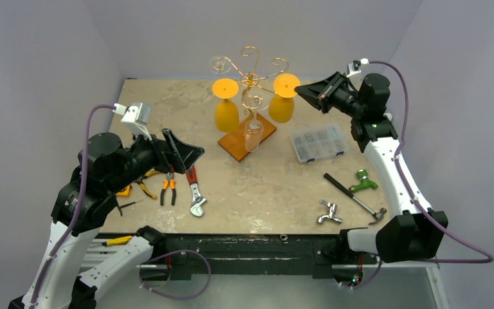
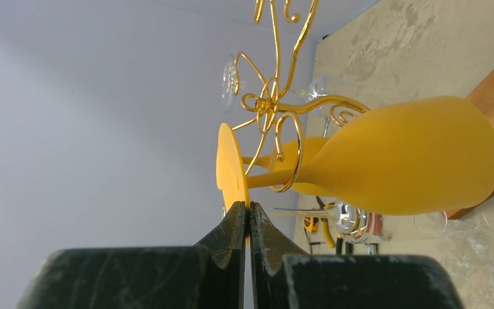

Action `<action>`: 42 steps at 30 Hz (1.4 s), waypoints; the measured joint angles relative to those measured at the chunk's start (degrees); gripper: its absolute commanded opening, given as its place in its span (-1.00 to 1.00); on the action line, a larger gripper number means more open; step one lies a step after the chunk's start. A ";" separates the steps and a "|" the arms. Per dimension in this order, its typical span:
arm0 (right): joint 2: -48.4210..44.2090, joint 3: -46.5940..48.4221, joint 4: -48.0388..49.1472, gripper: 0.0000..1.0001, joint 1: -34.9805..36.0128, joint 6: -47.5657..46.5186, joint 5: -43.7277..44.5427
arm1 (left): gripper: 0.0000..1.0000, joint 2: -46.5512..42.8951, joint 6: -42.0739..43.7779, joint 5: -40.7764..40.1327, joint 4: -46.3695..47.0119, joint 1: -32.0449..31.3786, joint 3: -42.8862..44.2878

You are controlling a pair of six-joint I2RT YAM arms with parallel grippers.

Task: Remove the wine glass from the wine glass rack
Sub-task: Pick up the wine glass from the wine rack.

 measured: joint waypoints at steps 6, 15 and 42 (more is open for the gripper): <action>-0.63 -0.74 0.35 -1.00 0.00 0.00 0.04 | 0.96 -0.37 1.36 -0.74 -1.36 -0.02 1.33; -0.59 -0.74 1.09 -1.00 0.04 0.02 0.00 | 0.97 -1.01 2.78 -1.73 -2.62 0.00 1.64; 5.03 2.19 2.08 -1.00 2.99 -0.48 -3.26 | 0.99 -0.90 5.27 -4.26 -2.56 0.00 1.64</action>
